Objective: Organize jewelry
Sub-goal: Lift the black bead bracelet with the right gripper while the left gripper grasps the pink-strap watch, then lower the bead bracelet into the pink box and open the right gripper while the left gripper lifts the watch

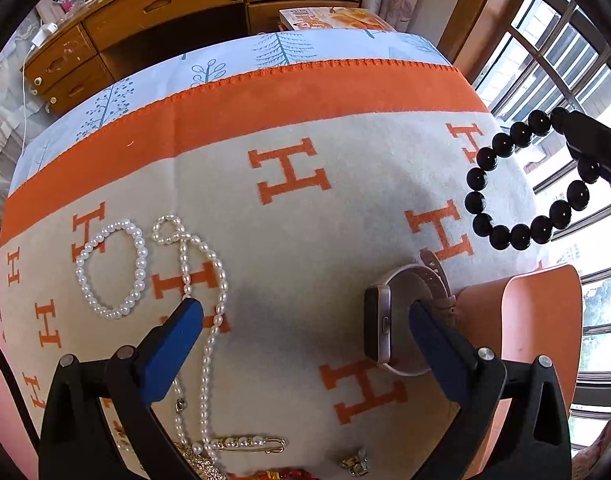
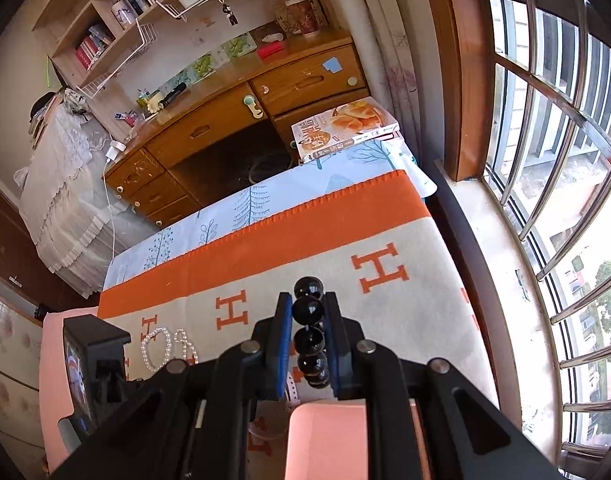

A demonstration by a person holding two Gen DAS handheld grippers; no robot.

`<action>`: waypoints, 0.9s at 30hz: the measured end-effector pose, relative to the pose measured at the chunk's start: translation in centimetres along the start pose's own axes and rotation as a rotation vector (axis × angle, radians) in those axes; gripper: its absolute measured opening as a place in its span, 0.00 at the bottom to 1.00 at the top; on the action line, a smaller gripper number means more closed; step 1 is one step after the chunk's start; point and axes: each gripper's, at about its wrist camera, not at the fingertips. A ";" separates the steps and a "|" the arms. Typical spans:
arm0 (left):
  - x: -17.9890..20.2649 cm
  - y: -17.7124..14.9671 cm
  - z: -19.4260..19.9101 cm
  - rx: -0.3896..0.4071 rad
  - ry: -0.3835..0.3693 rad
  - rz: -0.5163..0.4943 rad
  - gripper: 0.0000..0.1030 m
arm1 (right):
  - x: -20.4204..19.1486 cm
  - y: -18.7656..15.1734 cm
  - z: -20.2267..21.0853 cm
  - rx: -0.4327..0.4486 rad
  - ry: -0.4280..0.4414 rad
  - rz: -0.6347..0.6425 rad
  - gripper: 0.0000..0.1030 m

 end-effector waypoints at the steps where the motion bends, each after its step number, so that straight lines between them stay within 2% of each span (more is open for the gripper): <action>1: 0.1 0.0 -0.1 -0.004 0.002 -0.003 0.94 | 0.0 -0.1 -0.1 -0.004 0.001 0.000 0.15; 2: 0.2 0.1 -0.2 -0.012 0.008 -0.006 0.91 | 0.1 -0.1 -0.2 -0.007 0.000 0.000 0.15; 4: 0.5 0.3 -0.6 -0.027 0.012 -0.019 0.76 | 0.0 -0.3 -0.2 -0.008 -0.003 0.004 0.15; 11: 2.1 1.3 -1.5 -0.049 0.013 -0.066 0.51 | 0.0 -0.7 -0.3 -0.010 -0.001 0.009 0.15; 14: 2.6 1.3 -1.5 -0.046 0.020 -0.076 0.28 | 0.2 -0.9 -0.4 -0.022 -0.001 0.006 0.15; 15: 2.8 1.4 -1.5 -0.047 0.015 -0.077 0.09 | 0.3 -1.0 -0.3 -0.024 0.000 0.005 0.15; 21: 2.0 0.3 -0.5 -0.057 -0.007 -0.041 0.07 | 0.2 -1.5 0.6 -0.018 0.035 0.014 0.15; 27: 0.7 -1.0 3.7 0.010 -0.020 0.027 0.07 | -0.2 -2.4 4.6 0.029 0.122 0.025 0.15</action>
Point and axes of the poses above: each gripper's, at about its wrist camera, not at the fingertips, and z roughly against the way its jaws point, x to its right, y to its top, and after that the axes turned 10 degrees about -z, right-handed
